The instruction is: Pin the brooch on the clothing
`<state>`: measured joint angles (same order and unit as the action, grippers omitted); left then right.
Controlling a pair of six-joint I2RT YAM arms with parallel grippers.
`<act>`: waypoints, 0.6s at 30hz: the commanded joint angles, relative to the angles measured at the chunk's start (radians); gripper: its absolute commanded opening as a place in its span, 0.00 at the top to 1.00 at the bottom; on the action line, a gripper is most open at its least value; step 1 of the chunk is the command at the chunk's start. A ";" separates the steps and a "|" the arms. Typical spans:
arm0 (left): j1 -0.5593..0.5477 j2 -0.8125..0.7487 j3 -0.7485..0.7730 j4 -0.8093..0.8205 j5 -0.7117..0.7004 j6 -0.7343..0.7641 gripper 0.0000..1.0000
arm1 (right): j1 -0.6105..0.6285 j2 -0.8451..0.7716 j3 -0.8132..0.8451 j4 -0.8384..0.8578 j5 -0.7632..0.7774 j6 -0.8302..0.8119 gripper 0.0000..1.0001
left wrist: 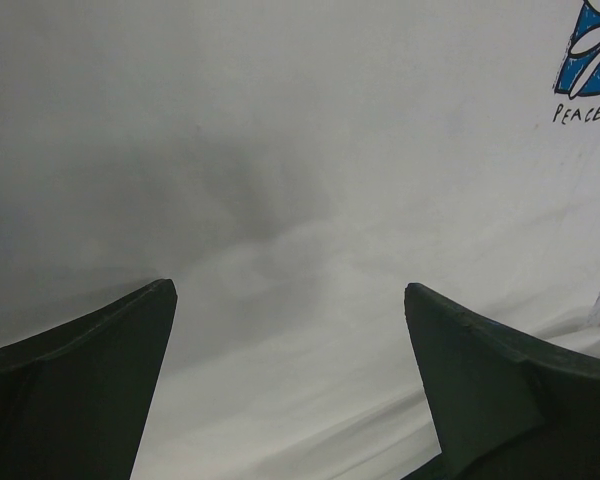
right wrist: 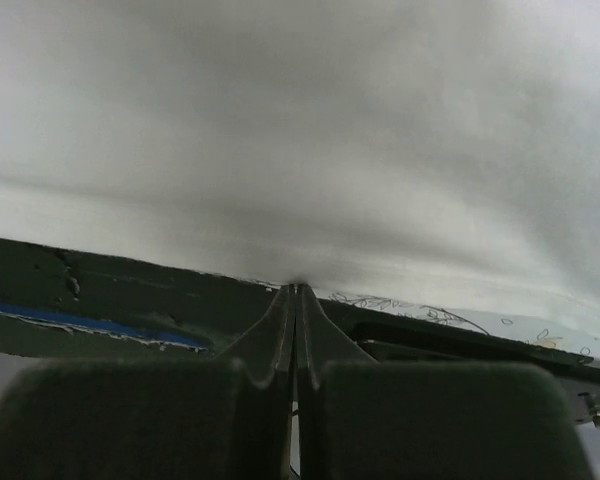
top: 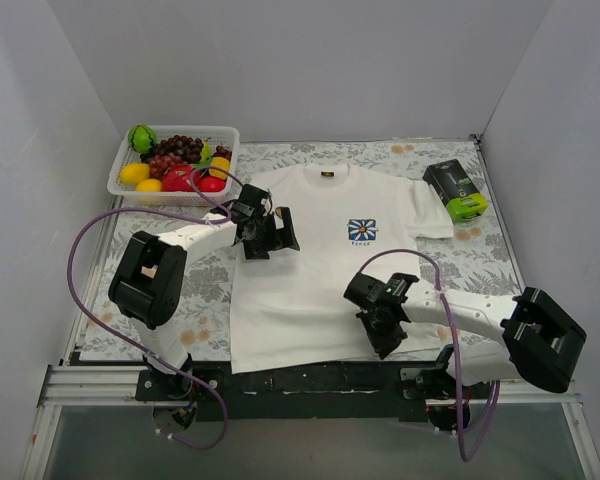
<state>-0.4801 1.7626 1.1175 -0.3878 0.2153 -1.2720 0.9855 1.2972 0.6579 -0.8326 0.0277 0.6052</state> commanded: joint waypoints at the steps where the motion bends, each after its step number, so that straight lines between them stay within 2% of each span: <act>1: -0.003 0.003 0.024 0.010 -0.004 0.006 0.02 | 0.013 -0.081 0.034 -0.077 0.044 0.039 0.99; 7: -0.003 0.002 0.022 0.009 -0.007 0.014 0.02 | 0.013 -0.130 0.178 -0.007 0.261 0.062 0.99; 11: -0.003 -0.011 0.015 0.007 -0.011 0.016 0.02 | 0.013 -0.063 0.155 0.099 0.275 0.045 0.99; 15: -0.003 -0.015 0.016 0.009 -0.007 0.016 0.02 | 0.013 0.104 0.144 0.102 0.284 0.042 0.99; 18: -0.003 -0.018 0.010 0.010 -0.008 0.013 0.02 | 0.013 0.154 0.123 0.104 0.249 0.031 0.99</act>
<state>-0.4801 1.7786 1.1175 -0.3874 0.2161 -1.2709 0.9955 1.3991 0.8043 -0.7341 0.2707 0.6403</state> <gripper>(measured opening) 0.982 0.022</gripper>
